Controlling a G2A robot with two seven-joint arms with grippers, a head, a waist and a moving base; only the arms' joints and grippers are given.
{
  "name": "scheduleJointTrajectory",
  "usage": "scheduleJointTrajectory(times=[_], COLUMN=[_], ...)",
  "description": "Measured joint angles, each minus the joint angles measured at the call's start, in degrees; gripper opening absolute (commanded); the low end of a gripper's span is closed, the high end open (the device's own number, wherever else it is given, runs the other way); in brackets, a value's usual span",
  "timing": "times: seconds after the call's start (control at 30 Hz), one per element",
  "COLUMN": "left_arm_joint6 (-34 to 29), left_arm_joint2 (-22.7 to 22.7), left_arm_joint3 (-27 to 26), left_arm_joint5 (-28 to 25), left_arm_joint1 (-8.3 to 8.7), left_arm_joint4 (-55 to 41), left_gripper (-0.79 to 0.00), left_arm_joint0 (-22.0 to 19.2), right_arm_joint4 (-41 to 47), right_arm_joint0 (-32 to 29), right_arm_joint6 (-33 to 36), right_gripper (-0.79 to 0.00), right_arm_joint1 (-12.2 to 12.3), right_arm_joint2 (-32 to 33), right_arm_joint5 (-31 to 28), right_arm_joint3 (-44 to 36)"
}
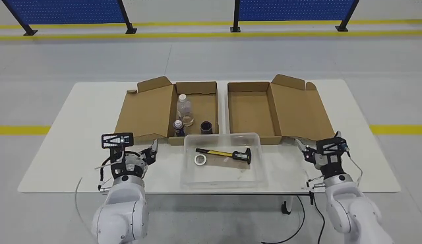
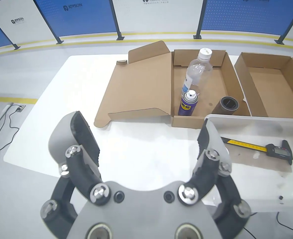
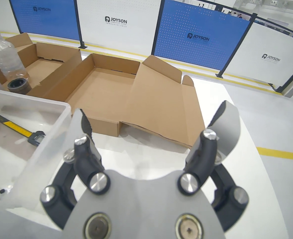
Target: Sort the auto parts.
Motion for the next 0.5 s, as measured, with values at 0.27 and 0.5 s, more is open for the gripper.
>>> scheduleJointTrajectory(times=[0.27, 0.5], left_arm_joint6=[0.00, 0.00], left_arm_joint2=[0.00, 0.00], left_arm_joint3=[0.00, 0.00], left_arm_joint5=[0.00, 0.00], left_arm_joint1=[0.00, 0.00], left_arm_joint4=[-0.01, -0.01], left_gripper=[0.000, 0.000], left_arm_joint0=[0.00, 0.00], right_arm_joint4=[1.57, 6.32], right_arm_joint0=[4.23, 12.26], right_arm_joint6=[17.98, 33.31], right_gripper=[0.000, 0.000], right_arm_joint1=[-0.78, -2.27], right_arm_joint2=[-9.70, -20.30], right_arm_joint5=[-3.01, -0.48], right_arm_joint3=[-10.85, -11.72])
